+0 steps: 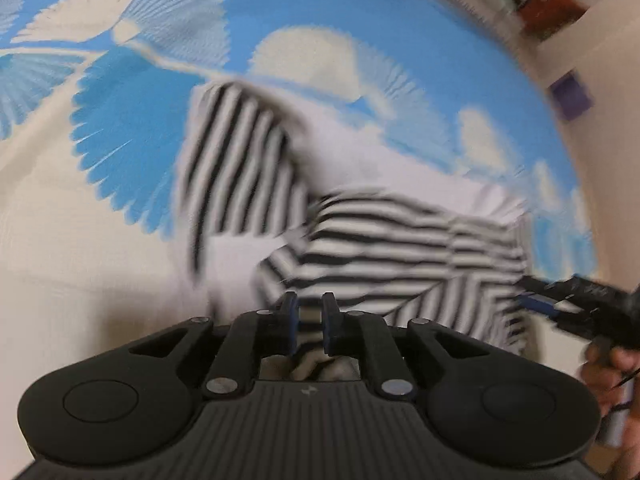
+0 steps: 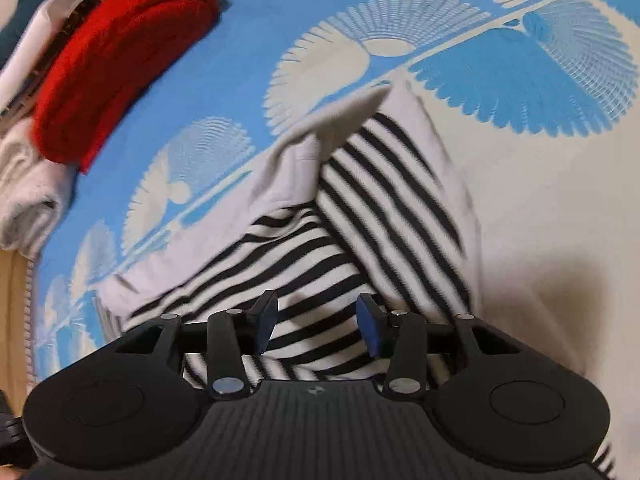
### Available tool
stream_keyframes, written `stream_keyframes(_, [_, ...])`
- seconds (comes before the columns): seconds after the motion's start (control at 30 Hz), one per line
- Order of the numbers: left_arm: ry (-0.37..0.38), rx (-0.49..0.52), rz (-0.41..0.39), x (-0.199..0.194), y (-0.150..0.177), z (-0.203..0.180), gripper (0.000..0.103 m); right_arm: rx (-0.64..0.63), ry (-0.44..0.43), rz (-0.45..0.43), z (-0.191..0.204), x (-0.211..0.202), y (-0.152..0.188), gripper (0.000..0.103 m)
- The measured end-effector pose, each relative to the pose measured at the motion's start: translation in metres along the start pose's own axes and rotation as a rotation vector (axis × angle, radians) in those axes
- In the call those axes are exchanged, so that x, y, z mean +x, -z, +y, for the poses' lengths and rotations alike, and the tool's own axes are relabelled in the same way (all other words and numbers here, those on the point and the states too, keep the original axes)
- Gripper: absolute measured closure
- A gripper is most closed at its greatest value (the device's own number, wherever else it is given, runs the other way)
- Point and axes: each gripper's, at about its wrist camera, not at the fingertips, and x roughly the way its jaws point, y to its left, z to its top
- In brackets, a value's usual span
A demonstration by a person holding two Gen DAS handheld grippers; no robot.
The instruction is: Fold small clothes
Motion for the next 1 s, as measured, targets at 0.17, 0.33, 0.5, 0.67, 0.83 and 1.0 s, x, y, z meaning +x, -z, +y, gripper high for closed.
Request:
stream_keyframes(0.17, [-0.082, 0.019, -0.005, -0.018, 0.009, -0.004, 0.088, 0.067, 0.09, 0.087, -0.028, -0.01, 0.005, 0.057])
stream_keyframes(0.33, [0.031, 0.082, -0.284, -0.099, 0.032, -0.031, 0.082, -0.047, 0.0, -0.101, -0.011, -0.081, 0.011, 0.057])
stream_keyframes(0.5, [-0.102, 0.1, -0.344, -0.143, 0.099, -0.033, 0.08, -0.162, -0.027, -0.304, 0.001, -0.178, 0.049, 0.053])
stream_keyframes(0.67, [-0.125, 0.128, -0.328, -0.171, 0.184, -0.024, 0.07, -0.249, -0.025, -0.362, -0.031, -0.244, 0.119, 0.05])
stream_keyframes(0.83, [-0.092, 0.051, -0.303, -0.161, 0.257, 0.012, 0.039, -0.199, 0.033, -0.315, -0.085, -0.24, 0.183, 0.046])
stream_keyframes(1.0, [-0.044, -0.147, -0.153, -0.118, 0.284, 0.047, 0.025, -0.122, 0.126, -0.182, -0.131, -0.193, 0.224, 0.046])
